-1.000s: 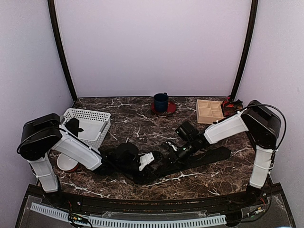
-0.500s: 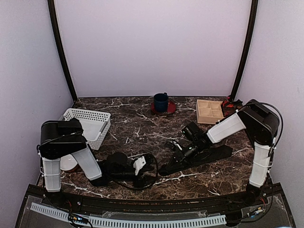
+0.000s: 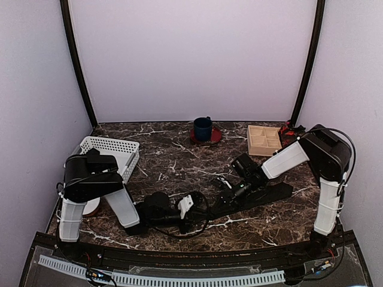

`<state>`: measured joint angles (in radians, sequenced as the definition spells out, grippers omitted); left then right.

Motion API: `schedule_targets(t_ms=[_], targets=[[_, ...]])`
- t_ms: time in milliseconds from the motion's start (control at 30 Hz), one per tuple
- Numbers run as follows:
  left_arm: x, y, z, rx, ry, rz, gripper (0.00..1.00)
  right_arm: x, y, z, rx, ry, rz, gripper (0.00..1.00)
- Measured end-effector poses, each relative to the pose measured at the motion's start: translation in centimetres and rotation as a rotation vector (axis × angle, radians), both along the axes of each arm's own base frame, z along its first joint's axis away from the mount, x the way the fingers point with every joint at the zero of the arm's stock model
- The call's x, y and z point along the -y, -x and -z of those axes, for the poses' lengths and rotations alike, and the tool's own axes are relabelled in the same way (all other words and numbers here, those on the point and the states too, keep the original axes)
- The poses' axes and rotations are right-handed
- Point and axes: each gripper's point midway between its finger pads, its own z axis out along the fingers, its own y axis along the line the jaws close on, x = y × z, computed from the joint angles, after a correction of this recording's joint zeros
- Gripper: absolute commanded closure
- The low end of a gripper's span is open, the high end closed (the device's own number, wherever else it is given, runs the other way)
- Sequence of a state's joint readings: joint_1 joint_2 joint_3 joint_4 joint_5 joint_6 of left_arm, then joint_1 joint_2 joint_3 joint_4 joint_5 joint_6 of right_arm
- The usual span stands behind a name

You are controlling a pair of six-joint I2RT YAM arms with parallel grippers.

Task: Roll the ties
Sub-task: Roll the tie at the center of the board.

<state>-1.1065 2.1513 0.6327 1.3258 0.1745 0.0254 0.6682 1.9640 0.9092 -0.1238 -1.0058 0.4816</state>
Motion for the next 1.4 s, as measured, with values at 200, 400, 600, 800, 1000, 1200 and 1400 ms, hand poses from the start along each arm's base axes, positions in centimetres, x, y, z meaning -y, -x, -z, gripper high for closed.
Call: schedule_targets(t_ms=[200,400,600,800,1000,1200,1400], targets=[[-0.1,0.3,-0.2,-0.050,-0.054,-0.009,0.97,0.5,-1.0,-0.9,0.058,0.082,0.068,0.65],[-0.3,0.7,-0.2,-0.090,-0.080,-0.019,0.96,1.0,-0.9,-1.8,0.083,0.151,0.131,0.66],[-0.3,0.8,-0.1,-0.104,-0.092,-0.021,0.96,-0.1,0.7,-1.4,0.067,0.187,0.104,0.70],[-0.3,0.8,-0.1,-0.106,-0.099,-0.022,0.96,-1.1,0.4,-0.9,0.066,0.218,0.091,0.93],[-0.4,0.9,0.0,-0.112,-0.109,-0.019,0.74,-1.0,0.2,-0.9,0.067,0.237,0.093,1.00],[-1.5,1.5,0.3,-0.120,-0.112,-0.024,0.44,-0.9,0.4,-0.5,0.064,0.203,0.082,1.00],[-3.0,2.3,0.3,-0.113,-0.072,-0.024,0.39,0.4,1.1,0.5,0.007,0.127,0.084,1.00]])
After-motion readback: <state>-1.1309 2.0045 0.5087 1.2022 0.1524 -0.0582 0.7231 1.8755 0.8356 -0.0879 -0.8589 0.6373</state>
